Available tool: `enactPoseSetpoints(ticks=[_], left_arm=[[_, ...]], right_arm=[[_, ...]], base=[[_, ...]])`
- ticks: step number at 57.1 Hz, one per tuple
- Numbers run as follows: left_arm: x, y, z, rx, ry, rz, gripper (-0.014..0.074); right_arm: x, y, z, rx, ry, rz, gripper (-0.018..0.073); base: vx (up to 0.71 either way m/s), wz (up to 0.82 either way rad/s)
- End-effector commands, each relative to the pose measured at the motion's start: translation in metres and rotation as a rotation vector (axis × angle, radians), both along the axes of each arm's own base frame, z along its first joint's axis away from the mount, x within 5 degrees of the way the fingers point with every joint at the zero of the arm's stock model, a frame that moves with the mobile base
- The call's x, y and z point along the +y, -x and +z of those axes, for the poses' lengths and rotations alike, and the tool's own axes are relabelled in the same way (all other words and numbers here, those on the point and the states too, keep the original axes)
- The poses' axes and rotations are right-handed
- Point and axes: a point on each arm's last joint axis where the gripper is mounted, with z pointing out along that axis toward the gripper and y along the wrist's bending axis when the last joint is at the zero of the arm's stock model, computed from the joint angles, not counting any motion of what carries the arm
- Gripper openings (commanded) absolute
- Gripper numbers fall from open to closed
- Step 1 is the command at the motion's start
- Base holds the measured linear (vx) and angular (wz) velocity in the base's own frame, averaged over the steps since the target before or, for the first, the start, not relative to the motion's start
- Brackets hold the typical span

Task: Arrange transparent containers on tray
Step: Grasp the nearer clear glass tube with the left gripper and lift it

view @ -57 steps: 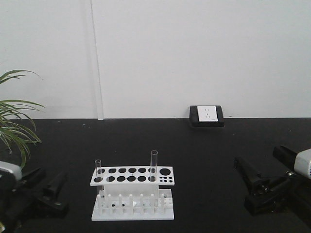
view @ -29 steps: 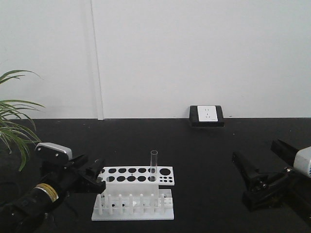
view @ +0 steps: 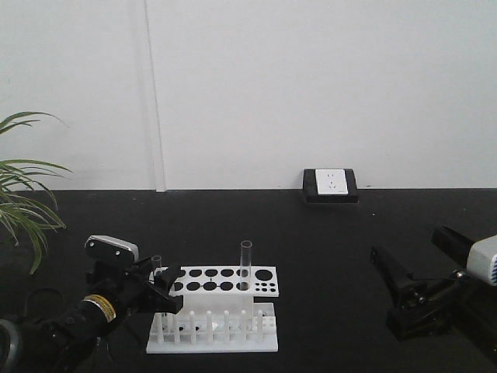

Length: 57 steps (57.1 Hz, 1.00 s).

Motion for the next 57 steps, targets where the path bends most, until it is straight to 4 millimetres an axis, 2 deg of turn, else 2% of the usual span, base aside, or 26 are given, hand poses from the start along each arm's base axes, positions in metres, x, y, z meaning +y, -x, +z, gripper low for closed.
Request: enactPoseSetpoints(ticks=[1, 7, 18, 26, 32, 38, 47, 57], left_arm=[[-0.004, -0.003, 0.038, -0.154, 0.069, -0.011, 0.0377], [-0.004, -0.003, 0.037, -0.154, 0.07, -0.011, 0.0265], [-0.005, -0.002, 0.043, -0.202, 0.09, -0.02, -0.0002], [-0.005, 0.0, 0.06, -0.254, 0.104, -0.025, -0.0008], [-0.003, 0.007, 0.089, -0.301, 0.111, -0.022, -0.0008], [0.001, 0.021, 0.129, -0.344, 0.112, -0.026, -0.0006], [0.008, 0.057, 0.191, -0.413, 0.037, -0.032, -0.0006], [0.023, 0.098, 0.235, -0.325, 0.014, 0.046, -0.0006]], right_arm=[[0.001, 0.002, 0.02, -0.124, -0.026, 0.012, 0.0571], [0.001, 0.002, 0.02, -0.124, -0.026, 0.012, 0.0571], [0.001, 0.002, 0.02, -0.122, -0.026, 0.011, 0.0571], [0.001, 0.002, 0.02, -0.122, -0.026, 0.011, 0.0571], [0.001, 0.002, 0.02, -0.122, -0.026, 0.011, 0.0571], [0.001, 0.002, 0.02, -0.122, -0.026, 0.011, 0.0571], [0.001, 0.002, 0.02, -0.121, -0.029, 0.012, 0.0571], [0.001, -0.001, 0.017, -0.104, -0.033, 0.012, 0.0571]], base=[[0.0, 0.0], [0.0, 0.0], [0.0, 0.0], [0.0, 0.0], [0.0, 0.0], [0.0, 0.0], [0.0, 0.0], [0.0, 0.0]])
